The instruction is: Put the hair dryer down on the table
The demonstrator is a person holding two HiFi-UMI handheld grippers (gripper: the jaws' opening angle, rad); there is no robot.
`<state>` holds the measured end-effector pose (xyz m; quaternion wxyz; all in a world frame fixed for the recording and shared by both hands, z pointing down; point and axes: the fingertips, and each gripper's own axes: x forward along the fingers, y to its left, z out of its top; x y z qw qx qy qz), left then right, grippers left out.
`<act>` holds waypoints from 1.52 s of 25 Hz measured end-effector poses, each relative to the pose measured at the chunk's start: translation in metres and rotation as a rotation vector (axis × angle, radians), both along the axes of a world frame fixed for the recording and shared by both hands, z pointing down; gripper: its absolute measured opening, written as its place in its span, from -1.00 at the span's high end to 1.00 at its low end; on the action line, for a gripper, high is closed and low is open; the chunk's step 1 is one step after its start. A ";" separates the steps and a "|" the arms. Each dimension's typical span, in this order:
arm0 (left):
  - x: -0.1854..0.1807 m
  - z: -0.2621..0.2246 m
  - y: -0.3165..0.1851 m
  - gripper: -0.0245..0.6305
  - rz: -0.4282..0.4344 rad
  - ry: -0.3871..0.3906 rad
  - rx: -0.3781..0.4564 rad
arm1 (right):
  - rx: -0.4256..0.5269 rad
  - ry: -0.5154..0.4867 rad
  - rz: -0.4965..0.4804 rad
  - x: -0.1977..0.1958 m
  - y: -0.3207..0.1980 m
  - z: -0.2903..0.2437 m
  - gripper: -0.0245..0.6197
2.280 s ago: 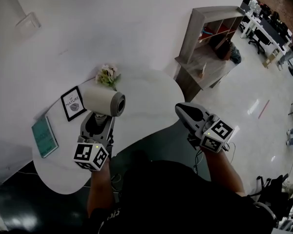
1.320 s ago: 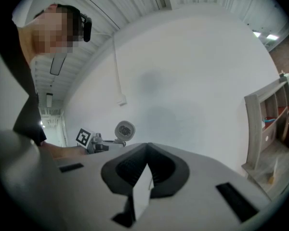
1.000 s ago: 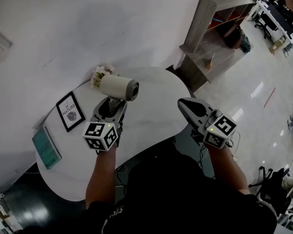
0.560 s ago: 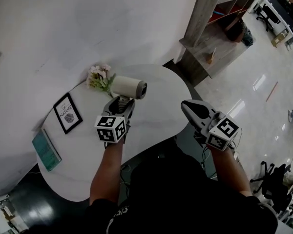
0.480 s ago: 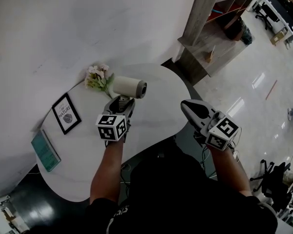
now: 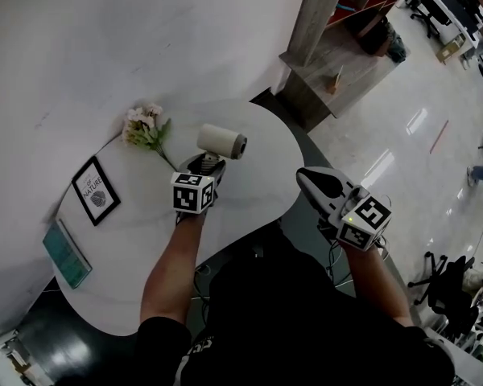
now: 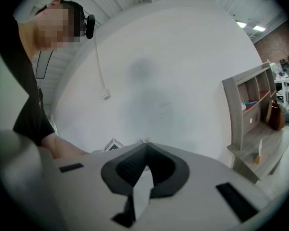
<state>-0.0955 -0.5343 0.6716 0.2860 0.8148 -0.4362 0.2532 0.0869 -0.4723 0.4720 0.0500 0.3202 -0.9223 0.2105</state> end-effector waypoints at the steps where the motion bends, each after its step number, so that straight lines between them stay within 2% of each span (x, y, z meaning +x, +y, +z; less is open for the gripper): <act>1: 0.002 0.005 -0.001 0.21 0.005 -0.005 -0.011 | -0.001 0.003 0.005 0.003 0.000 0.001 0.90; 9: 0.012 0.027 -0.008 0.20 0.050 -0.068 -0.053 | -0.018 0.013 0.045 0.026 0.001 0.007 0.90; 20: 0.015 0.043 -0.017 0.20 0.146 -0.176 -0.081 | -0.037 0.006 0.035 0.027 -0.001 0.014 0.90; 25: 0.012 0.048 -0.020 0.19 0.158 -0.180 -0.092 | -0.052 0.004 0.028 0.025 -0.004 0.021 0.90; 28: 0.013 0.048 -0.023 0.19 0.151 -0.168 -0.077 | -0.060 0.006 0.027 0.025 -0.006 0.027 0.90; 32: 0.014 0.034 -0.030 0.15 0.137 -0.162 -0.008 | -0.067 0.001 0.020 0.022 -0.008 0.031 0.90; 35: 0.012 0.022 -0.031 0.12 0.151 -0.176 0.026 | -0.058 -0.012 0.014 0.016 -0.010 0.023 0.90; 38: 0.005 0.005 -0.031 0.12 0.129 -0.156 0.057 | -0.033 -0.010 0.004 0.010 -0.012 0.011 0.90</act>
